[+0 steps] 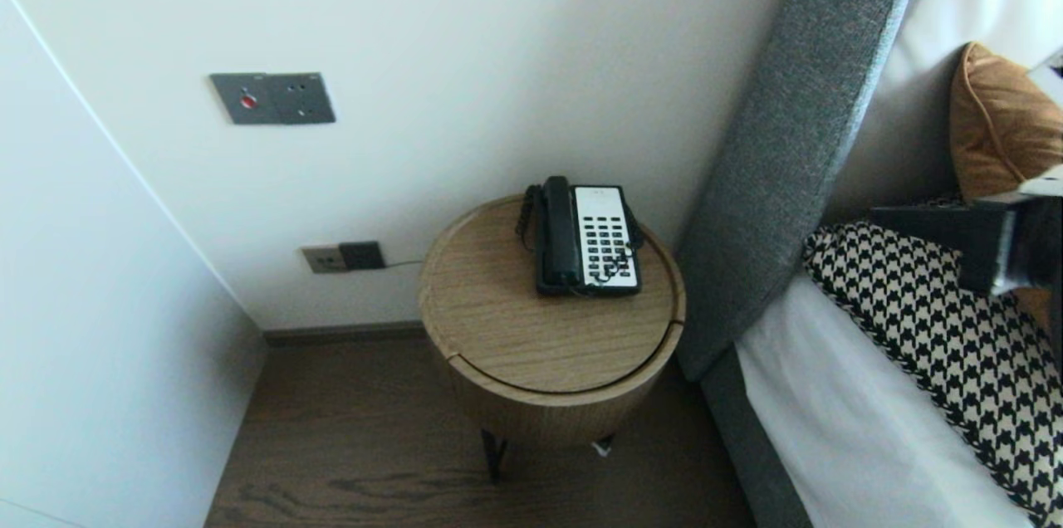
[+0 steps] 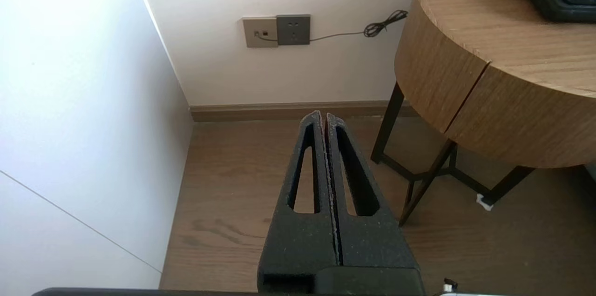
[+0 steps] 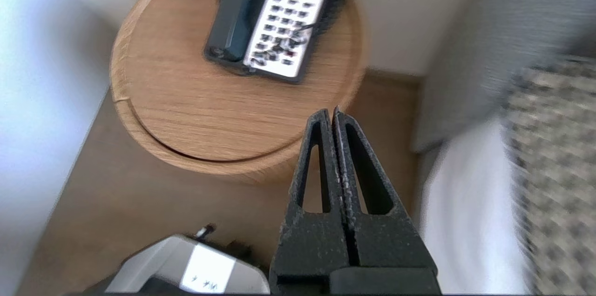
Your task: Open the nightstand drawer
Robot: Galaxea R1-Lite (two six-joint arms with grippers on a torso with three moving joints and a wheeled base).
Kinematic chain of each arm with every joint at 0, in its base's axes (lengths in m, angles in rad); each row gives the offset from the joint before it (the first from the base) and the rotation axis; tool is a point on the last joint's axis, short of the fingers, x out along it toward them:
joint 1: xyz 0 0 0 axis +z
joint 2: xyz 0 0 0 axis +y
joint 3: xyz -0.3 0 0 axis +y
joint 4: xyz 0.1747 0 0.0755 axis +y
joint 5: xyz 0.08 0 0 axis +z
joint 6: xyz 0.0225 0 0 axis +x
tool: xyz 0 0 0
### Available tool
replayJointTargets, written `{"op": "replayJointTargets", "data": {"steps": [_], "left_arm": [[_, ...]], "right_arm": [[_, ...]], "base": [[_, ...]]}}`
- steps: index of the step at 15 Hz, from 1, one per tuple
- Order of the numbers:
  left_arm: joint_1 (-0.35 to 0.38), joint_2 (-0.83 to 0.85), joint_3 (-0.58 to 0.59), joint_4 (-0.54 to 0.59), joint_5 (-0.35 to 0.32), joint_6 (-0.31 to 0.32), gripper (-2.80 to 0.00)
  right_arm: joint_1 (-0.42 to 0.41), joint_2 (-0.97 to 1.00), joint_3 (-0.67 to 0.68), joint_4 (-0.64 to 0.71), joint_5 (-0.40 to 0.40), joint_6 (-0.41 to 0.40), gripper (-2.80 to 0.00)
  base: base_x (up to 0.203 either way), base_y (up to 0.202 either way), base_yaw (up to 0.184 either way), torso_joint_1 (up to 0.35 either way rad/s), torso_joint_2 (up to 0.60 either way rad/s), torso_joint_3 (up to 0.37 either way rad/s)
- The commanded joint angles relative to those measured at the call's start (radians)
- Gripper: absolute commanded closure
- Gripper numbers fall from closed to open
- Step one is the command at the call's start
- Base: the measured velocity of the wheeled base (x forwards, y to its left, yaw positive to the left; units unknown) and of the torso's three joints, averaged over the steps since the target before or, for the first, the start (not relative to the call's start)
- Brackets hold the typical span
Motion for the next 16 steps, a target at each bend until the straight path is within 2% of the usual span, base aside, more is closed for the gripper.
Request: {"op": "replayJointTargets", "data": {"steps": [1, 4, 6, 8, 12, 16], "left_arm": [[0.000, 0.000, 0.000, 0.000, 0.001, -0.001, 0.00], [0.000, 0.000, 0.000, 0.000, 0.001, -0.003, 0.00], [0.000, 0.000, 0.000, 0.000, 0.001, -0.001, 0.00], [0.000, 0.000, 0.000, 0.000, 0.001, 0.000, 0.00], [0.000, 0.000, 0.000, 0.000, 0.001, -0.001, 0.00], [0.000, 0.000, 0.000, 0.000, 0.001, -0.001, 0.00]], "right_arm": [[0.044, 0.236, -0.085, 0.003, 0.034, 0.006, 0.00], [0.143, 0.389, -0.104, -0.004, 0.050, 0.060, 0.00], [0.168, 0.485, -0.094, -0.015, 0.053, 0.082, 0.00], [0.184, 0.563, -0.060, -0.106, 0.052, 0.103, 0.00], [0.235, 0.611, -0.024, -0.147, 0.052, 0.127, 0.00], [0.248, 0.614, 0.028, -0.151, 0.052, 0.125, 0.00]], "base": [[0.000, 0.000, 0.000, 0.000, 0.00, 0.000], [0.000, 0.000, 0.000, 0.000, 0.00, 0.000], [0.000, 0.000, 0.000, 0.000, 0.00, 0.000], [0.000, 0.000, 0.000, 0.000, 0.00, 0.000], [0.000, 0.000, 0.000, 0.000, 0.00, 0.000], [0.000, 0.000, 0.000, 0.000, 0.00, 0.000]]}}
